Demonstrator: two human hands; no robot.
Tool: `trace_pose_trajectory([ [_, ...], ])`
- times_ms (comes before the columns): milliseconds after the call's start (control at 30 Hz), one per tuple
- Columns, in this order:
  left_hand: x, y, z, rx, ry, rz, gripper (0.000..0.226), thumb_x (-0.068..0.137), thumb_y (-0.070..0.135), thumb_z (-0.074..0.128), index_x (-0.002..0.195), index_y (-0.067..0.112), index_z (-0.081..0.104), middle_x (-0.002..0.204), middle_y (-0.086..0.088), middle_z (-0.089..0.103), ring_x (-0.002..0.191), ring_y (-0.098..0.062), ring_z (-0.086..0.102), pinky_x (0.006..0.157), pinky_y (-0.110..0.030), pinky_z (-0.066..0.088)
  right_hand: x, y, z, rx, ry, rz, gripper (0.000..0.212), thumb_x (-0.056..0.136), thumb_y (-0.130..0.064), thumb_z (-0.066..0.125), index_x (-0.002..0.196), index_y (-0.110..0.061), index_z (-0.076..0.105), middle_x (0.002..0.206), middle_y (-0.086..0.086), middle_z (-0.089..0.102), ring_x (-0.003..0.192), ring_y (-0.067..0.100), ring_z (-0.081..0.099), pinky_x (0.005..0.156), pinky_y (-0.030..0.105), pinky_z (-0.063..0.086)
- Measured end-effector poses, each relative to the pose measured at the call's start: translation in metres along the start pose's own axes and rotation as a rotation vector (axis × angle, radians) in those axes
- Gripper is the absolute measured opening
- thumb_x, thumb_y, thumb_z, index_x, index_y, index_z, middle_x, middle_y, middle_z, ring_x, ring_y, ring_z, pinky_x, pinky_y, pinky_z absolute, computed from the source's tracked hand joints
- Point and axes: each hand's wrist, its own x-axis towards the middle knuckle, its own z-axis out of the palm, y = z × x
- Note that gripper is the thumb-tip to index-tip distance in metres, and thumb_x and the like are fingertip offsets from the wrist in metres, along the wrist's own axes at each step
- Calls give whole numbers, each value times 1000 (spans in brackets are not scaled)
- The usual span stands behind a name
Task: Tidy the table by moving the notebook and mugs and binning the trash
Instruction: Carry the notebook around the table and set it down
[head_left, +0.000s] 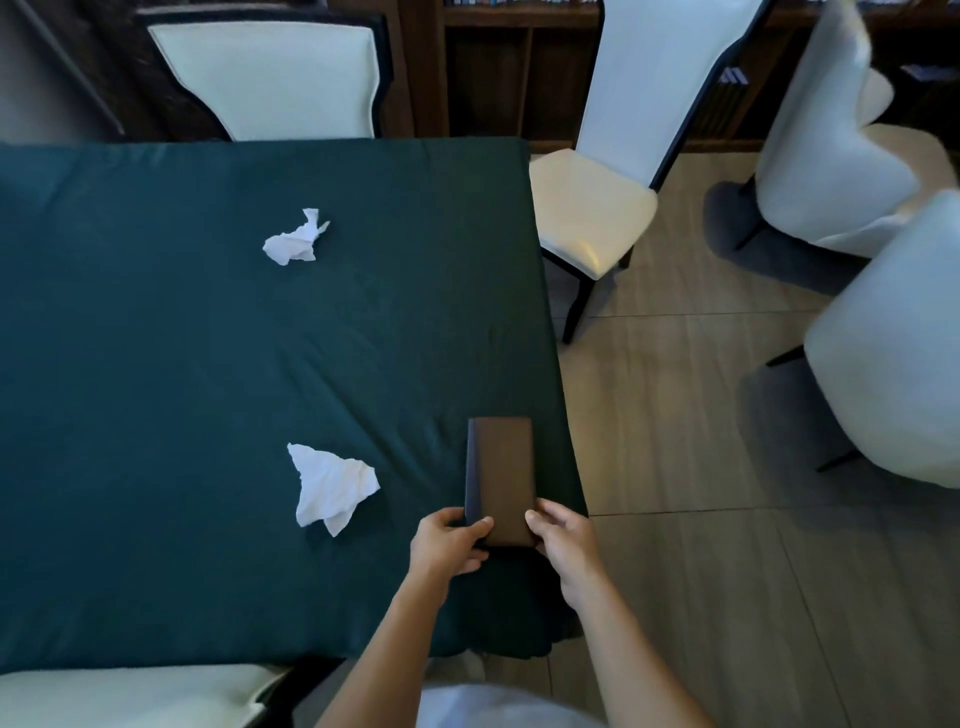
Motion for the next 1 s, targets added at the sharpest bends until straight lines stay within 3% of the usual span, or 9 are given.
trace_pose_trajectory([
  [67, -3, -7, 1, -6, 26, -9, 50, 85, 29, 85, 128, 13, 65, 99, -6, 79, 76, -21, 81, 65, -30, 65, -1, 9, 0, -48, 27, -9, 38, 96, -21, 70, 134, -18, 64, 120, -2, 68, 110, 16, 60, 105, 41, 51],
  [267, -14, -22, 4, 49, 169, 93, 37, 83, 30, 86, 110, 12, 69, 91, -3, 78, 75, -19, 79, 71, -34, 67, -6, 16, -6, -106, 119, -37, 34, 90, -22, 76, 123, -20, 69, 100, -10, 67, 104, 15, 64, 95, 35, 54],
  [367, -18, -26, 6, 116, 217, 143, 35, 82, 34, 86, 105, 11, 73, 81, 1, 77, 71, -18, 79, 80, -43, 66, -6, 19, -13, -154, 156, -42, 24, 93, -15, 72, 117, -21, 71, 104, -4, 69, 106, 19, 65, 89, 32, 52],
  [500, -21, -30, 6, 237, 231, 154, 36, 77, 46, 84, 99, 21, 71, 72, 3, 78, 71, -17, 78, 82, -43, 64, -12, 17, -17, -200, 154, -59, 25, 95, -19, 70, 120, -19, 69, 104, -4, 66, 100, 16, 61, 86, 29, 50],
  [700, -27, -47, 2, 307, 196, 163, 60, 67, 55, 80, 114, 18, 72, 95, 1, 79, 90, -25, 77, 87, -43, 63, -28, 33, -34, -263, 130, -71, 24, 98, -17, 66, 122, -17, 68, 110, 0, 68, 99, 16, 61, 82, 27, 47],
  [1000, -78, -75, -2, 376, 226, 247, 40, 83, 45, 76, 110, 16, 76, 107, -2, 80, 99, -25, 76, 94, -41, 60, -66, 44, -56, -313, 51, -186, 25, 99, -16, 63, 123, -19, 69, 119, 2, 69, 107, 18, 63, 88, 29, 49],
])
